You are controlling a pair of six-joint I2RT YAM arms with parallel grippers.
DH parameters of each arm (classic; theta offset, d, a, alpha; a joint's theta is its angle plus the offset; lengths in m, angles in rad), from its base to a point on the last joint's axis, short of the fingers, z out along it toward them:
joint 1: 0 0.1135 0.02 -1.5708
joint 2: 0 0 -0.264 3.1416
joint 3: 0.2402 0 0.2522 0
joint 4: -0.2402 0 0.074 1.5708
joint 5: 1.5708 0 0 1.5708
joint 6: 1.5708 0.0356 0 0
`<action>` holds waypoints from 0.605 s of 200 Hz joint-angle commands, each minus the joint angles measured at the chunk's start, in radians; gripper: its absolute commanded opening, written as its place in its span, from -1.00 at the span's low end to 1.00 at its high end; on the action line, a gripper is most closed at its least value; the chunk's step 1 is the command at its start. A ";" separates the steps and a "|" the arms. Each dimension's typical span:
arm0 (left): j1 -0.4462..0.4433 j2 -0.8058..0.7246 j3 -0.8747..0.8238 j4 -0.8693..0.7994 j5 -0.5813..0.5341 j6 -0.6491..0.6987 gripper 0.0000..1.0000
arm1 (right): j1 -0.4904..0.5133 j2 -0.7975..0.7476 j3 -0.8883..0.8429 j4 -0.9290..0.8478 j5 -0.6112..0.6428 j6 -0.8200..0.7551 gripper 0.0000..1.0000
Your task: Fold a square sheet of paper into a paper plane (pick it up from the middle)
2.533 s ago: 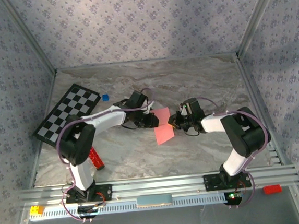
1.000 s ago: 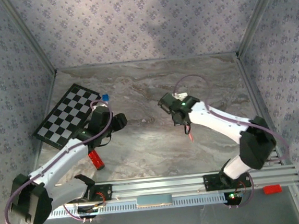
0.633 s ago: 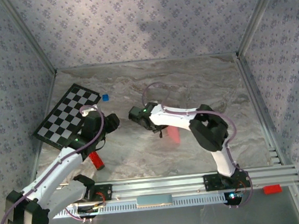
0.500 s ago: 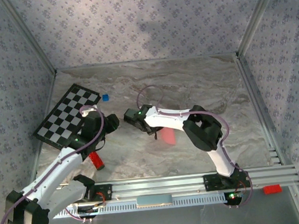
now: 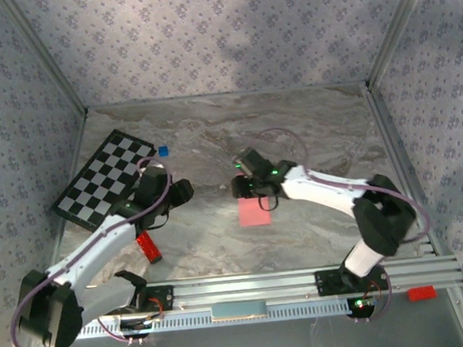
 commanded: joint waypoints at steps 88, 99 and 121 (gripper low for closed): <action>-0.017 0.434 0.195 0.179 0.540 -0.012 -0.07 | -0.313 -0.107 -0.454 0.518 -0.528 0.154 -0.72; -0.026 0.461 0.211 0.179 0.559 -0.016 -0.08 | -0.312 -0.085 -0.440 0.525 -0.535 0.153 -0.74; -0.041 0.507 0.236 0.174 0.582 -0.019 -0.11 | -0.318 -0.038 -0.423 0.538 -0.540 0.159 -0.79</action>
